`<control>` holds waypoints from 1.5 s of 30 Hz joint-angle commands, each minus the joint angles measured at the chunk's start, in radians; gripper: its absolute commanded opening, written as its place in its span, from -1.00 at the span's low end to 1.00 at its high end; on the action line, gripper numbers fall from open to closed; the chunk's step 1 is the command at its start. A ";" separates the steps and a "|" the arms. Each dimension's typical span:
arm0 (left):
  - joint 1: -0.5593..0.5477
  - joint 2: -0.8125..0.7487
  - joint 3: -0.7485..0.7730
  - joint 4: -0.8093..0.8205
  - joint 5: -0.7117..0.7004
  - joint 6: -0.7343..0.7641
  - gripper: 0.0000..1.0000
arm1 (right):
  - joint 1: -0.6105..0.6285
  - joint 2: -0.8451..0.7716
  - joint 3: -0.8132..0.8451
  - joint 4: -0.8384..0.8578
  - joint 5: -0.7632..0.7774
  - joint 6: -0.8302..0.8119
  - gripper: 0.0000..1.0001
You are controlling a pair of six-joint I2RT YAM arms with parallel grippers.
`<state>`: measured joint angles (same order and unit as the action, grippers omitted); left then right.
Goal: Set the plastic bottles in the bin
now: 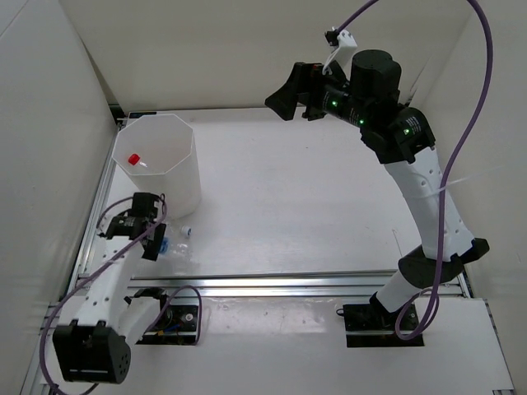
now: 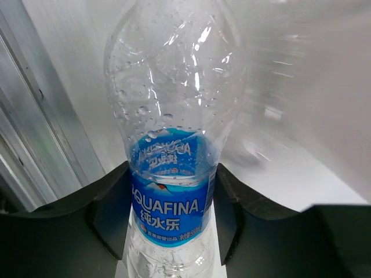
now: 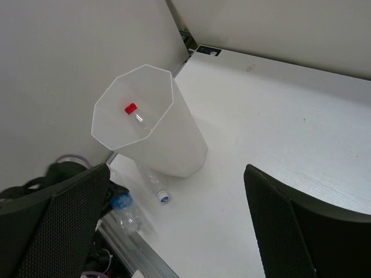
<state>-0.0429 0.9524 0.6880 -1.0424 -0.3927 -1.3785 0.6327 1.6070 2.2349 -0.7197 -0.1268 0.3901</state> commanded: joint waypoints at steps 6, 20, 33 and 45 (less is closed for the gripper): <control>-0.015 -0.143 0.572 -0.281 -0.156 0.102 0.07 | -0.005 -0.013 0.029 0.025 -0.036 -0.011 1.00; -0.035 0.437 1.148 0.194 -0.324 0.773 0.96 | -0.016 -0.087 -0.041 0.034 -0.059 -0.046 1.00; 0.087 -0.240 0.440 0.107 -0.155 0.363 1.00 | -0.034 -0.039 0.020 -0.158 -0.088 -0.079 1.00; 0.087 -0.494 -0.228 0.389 -0.015 -0.011 1.00 | -0.139 0.024 0.029 -0.118 -0.318 0.026 1.00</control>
<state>0.0422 0.5037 0.4801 -0.7692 -0.4335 -1.2903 0.5236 1.6321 2.2250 -0.8730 -0.3542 0.3862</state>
